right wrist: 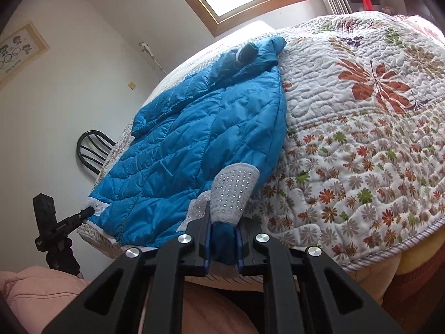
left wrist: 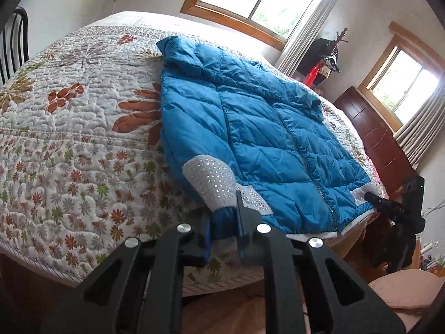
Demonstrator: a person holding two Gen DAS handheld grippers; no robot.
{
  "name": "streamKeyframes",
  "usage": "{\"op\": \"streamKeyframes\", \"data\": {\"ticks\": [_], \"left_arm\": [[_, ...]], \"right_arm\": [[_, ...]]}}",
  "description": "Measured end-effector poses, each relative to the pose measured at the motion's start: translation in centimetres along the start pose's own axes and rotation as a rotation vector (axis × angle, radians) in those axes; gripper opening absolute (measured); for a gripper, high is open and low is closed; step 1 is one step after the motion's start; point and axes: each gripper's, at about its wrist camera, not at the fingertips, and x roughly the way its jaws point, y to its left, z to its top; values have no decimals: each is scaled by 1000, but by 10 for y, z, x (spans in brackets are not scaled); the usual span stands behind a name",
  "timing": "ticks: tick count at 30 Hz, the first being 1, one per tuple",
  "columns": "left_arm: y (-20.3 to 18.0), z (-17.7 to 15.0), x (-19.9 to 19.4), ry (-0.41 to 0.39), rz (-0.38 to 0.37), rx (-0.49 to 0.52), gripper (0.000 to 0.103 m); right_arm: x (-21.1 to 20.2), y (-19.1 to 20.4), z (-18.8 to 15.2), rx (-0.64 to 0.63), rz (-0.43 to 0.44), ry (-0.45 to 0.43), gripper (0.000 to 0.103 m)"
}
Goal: Fold large clothes
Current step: 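Lift the hem with both tools and fold it toward the collar, then release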
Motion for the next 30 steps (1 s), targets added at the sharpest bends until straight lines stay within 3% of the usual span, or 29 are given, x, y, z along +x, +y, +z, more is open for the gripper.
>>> {"op": "streamKeyframes", "data": {"ticks": [12, 21, 30], "left_arm": [[-16, 65, -6, -106, -76, 17, 13], [-27, 160, 10, -162, -85, 13, 13], [-10, 254, 68, -136, -80, -49, 13]], "right_arm": [[-21, 33, 82, -118, 60, -89, 13], [-1, 50, 177, -136, 79, -80, 13], [52, 41, 267, -52, 73, -31, 13]]}}
